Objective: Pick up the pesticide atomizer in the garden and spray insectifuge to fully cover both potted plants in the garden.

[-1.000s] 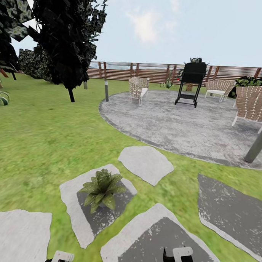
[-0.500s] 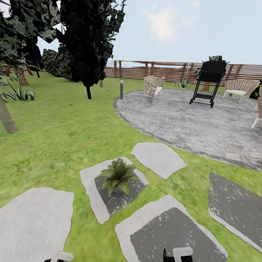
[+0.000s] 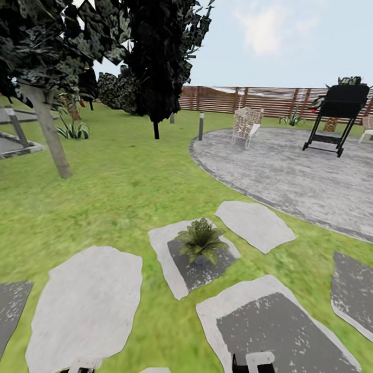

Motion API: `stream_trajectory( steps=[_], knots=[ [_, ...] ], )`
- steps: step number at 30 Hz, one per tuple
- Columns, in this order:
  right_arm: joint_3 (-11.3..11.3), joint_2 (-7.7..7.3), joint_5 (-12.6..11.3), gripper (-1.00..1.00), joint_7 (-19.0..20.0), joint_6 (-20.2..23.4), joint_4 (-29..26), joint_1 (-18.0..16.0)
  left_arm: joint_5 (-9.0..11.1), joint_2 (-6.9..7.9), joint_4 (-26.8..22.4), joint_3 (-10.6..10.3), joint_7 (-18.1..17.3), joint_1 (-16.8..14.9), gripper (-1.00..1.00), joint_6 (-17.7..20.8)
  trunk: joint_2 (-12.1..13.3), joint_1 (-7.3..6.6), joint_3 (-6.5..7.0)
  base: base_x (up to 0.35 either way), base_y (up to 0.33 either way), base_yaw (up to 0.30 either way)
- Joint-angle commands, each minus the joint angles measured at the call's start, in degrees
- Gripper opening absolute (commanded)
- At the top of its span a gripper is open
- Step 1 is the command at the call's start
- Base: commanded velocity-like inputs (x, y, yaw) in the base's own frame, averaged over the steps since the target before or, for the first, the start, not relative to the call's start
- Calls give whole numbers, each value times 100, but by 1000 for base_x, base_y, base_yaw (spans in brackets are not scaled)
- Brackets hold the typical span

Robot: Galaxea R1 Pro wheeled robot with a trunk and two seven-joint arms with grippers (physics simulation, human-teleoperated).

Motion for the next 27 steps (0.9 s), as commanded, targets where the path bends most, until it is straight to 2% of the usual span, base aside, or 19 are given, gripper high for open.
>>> stream_trajectory(
  steps=[1, 11, 27],
  knots=[
    [-9, 1, 56, 100, -49, -4, 6, -4, 14, 2, 5, -16, -16, -4, -100, -18, -2, -3, -5, -217, 238, 277],
    [-6, -7, 57, 100, -49, -5, 6, -4, 31, 2, -2, -16, 6, -6, -100, -18, -2, -3, -5, -172, 238, 277],
    [0, -7, 65, 100, -49, -2, 6, -4, 31, 10, 5, -16, 19, -2, -100, -9, -2, -3, -5, -4, 238, 278]
  ],
)
